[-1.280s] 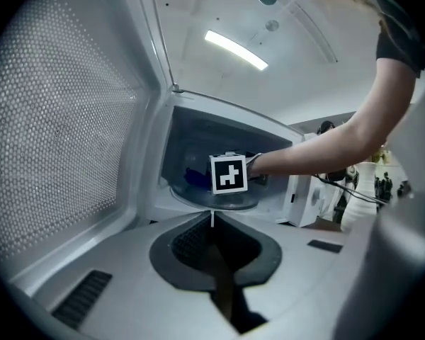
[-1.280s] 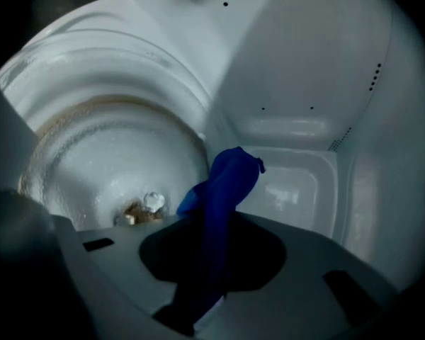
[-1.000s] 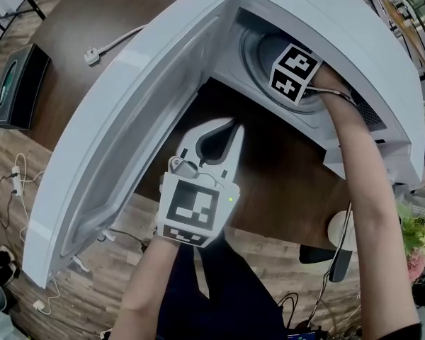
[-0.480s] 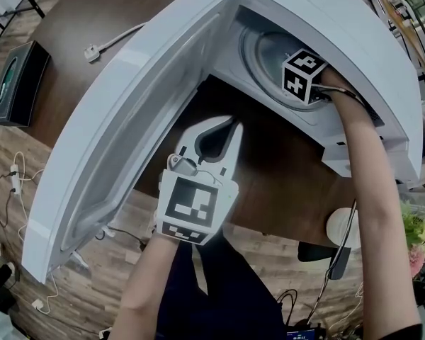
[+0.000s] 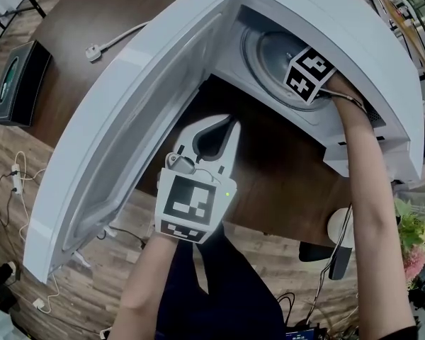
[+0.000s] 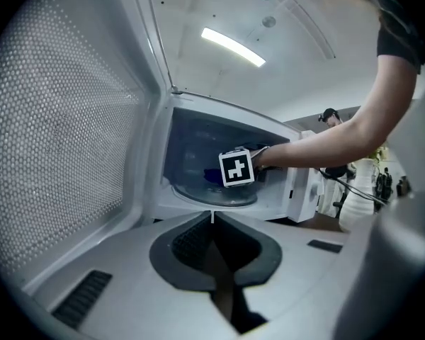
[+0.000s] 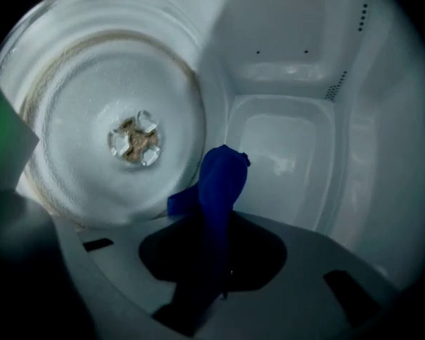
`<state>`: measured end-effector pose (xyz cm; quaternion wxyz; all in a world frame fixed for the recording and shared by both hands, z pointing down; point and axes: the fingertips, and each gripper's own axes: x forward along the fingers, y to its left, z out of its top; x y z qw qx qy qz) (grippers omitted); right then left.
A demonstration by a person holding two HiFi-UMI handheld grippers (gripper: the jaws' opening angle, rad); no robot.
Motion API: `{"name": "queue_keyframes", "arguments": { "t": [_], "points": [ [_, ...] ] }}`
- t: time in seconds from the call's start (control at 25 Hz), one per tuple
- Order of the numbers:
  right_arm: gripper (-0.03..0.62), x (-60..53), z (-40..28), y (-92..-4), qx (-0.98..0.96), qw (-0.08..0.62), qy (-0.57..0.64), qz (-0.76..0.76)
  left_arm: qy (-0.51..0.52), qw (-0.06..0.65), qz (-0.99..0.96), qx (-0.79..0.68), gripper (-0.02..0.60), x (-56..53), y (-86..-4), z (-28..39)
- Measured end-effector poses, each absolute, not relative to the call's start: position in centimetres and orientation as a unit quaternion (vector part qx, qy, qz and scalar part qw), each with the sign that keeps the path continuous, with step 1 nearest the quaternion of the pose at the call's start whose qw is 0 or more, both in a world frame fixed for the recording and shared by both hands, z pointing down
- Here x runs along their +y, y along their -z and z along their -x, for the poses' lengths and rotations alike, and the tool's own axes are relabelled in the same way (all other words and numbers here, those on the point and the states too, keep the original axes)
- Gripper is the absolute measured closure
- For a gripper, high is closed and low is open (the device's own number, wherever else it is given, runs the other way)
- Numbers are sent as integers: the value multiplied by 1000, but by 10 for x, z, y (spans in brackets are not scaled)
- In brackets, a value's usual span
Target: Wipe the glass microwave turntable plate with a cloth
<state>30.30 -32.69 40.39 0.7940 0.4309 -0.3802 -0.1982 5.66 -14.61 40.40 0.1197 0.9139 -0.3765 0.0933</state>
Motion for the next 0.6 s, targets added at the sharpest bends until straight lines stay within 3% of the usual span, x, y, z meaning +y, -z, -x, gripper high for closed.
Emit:
{"name": "queue_keyframes", "arguments": {
  "t": [0.36,0.6],
  "points": [
    [519,-326,-227,-369,-499,645,278,-508,-98,119,-913,-379,568,-146,-404,-60],
    [519,-298,-159,-367,-585,590,290,-474,-105,120,-908,-388,568,-143,-407,-52]
  ]
}}
